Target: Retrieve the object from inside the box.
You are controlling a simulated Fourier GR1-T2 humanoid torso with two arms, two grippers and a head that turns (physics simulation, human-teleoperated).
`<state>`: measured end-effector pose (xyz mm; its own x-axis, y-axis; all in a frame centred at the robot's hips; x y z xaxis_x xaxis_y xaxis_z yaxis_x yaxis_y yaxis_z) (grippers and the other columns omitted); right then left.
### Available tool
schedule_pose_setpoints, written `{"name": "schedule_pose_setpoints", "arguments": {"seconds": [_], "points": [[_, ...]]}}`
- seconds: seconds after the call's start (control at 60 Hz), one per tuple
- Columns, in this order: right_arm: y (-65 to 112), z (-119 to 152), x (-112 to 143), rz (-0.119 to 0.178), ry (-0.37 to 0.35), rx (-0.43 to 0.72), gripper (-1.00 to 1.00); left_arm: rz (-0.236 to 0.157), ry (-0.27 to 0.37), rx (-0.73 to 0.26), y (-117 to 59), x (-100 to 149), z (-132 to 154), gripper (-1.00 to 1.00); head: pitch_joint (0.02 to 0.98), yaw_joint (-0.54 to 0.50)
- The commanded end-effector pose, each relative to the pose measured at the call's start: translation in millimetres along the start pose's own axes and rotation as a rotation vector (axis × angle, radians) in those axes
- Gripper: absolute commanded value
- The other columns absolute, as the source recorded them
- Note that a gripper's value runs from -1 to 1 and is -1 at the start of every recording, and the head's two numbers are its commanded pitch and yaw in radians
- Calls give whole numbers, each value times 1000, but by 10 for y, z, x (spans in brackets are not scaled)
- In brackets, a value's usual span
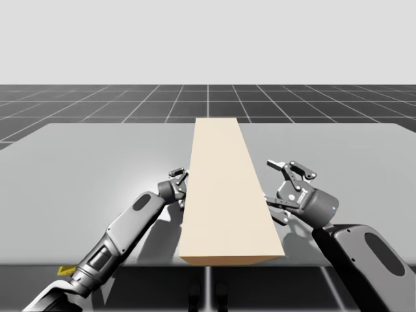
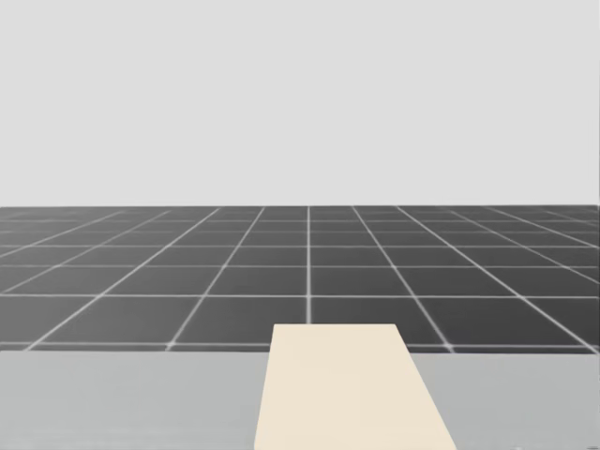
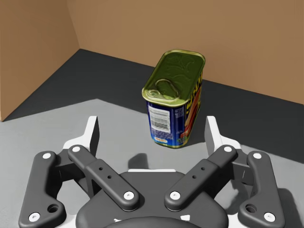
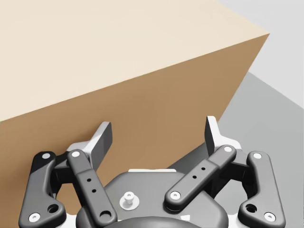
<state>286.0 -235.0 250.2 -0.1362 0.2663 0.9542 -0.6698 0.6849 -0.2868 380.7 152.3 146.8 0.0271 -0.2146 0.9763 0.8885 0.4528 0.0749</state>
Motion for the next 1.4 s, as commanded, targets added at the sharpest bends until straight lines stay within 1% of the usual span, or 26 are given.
{"name": "schedule_pose_setpoints", "arguments": {"seconds": [0.017,0.183,0.217,0.35,0.467,0.5,0.517,0.533,0.567,0.583,0.6,0.633,0.75,0.85,0.933,1.0,1.05,1.133,1.15,1.167,1.183,1.233,1.267,1.283,1.367,1.4], "points": [[224,-67,-7,-10,-17,93,-1000,0,27,-40,-53,-88,-246,-1000,196,18],[237,-70,-8,-6,-18,95,-1000,-16,36,-87,-151,-14,-467,-1000,204,17],[238,-69,-9,-7,-19,96,-1000,-31,41,-97,-142,1,-505,-1000,204,17],[239,-67,-6,-7,-22,97,-1000,-31,42,-103,-89,34,-598,-1000,209,12],[245,-77,-16,-7,-17,97,-1000,-11,45,-114,-64,5,-683,-1000,219,6],[245,-79,-19,-8,-15,97,-1000,1,49,-118,-51,-30,-701,-1000,223,5],[245,-80,-21,-8,-14,97,-1000,19,59,-126,-48,-60,-707,-1000,226,6],[245,-80,-22,-8,-14,97,-1000,20,61,-127,-50,-69,-708,-941,226,7],[244,-81,-23,-7,-12,96,-1000,23,61,-130,-55,-91,-704,-340,230,8],[245,-80,-23,-7,-11,96,-1000,32,73,-144,-63,-106,-697,790,232,8],[246,-79,-23,-7,-11,96,-1000,34,76,-150,-67,-110,-694,912,234,8],[248,-78,-21,-8,-10,96,-1000,41,84,-165,-66,-117,-688,1000,237,8],[247,-74,-20,-6,-7,95,-1000,62,84,-170,-49,-119,-679,1000,239,6],[244,-71,-15,-6,-6,93,-1000,50,57,-154,-18,-32,-642,1000,239,3],[240,-66,-9,-5,-9,90,-1000,42,35,-118,43,67,-534,1000,237,5],[237,-60,-2,-3,-11,89,-1000,50,28,-78,120,108,-355,1000,233,10],[237,-57,6,-2,-14,88,-1000,62,27,-29,186,88,-138,1000,233,15],[234,-54,15,-4,-16,85,-1000,54,37,22,227,40,122,1000,232,15],[234,-54,15,-4,-16,85,-1000,54,37,22,227,40,122,1000,232,15],[228,-55,16,-6,-17,82,-1000,57,32,44,240,35,248,1000,232,15],[227,-55,17,-6,-17,81,-1000,60,32,48,241,34,277,1000,231,16],[221,-53,24,-10,-19,77,-1000,40,32,84,239,40,424,1000,230,17],[215,-53,26,-13,-20,72,-1000,43,27,97,227,53,539,1000,228,17],[212,-53,27,-13,-21,70,-1000,30,27,115,222,62,597,1000,227,17],[196,-52,29,-17,-23,60,-1000,30,31,152,190,106,823,1000,225,16],[190,-49,30,-19,-22,57,-1000,21,34,171,184,117,932,1000,224,17]]}}
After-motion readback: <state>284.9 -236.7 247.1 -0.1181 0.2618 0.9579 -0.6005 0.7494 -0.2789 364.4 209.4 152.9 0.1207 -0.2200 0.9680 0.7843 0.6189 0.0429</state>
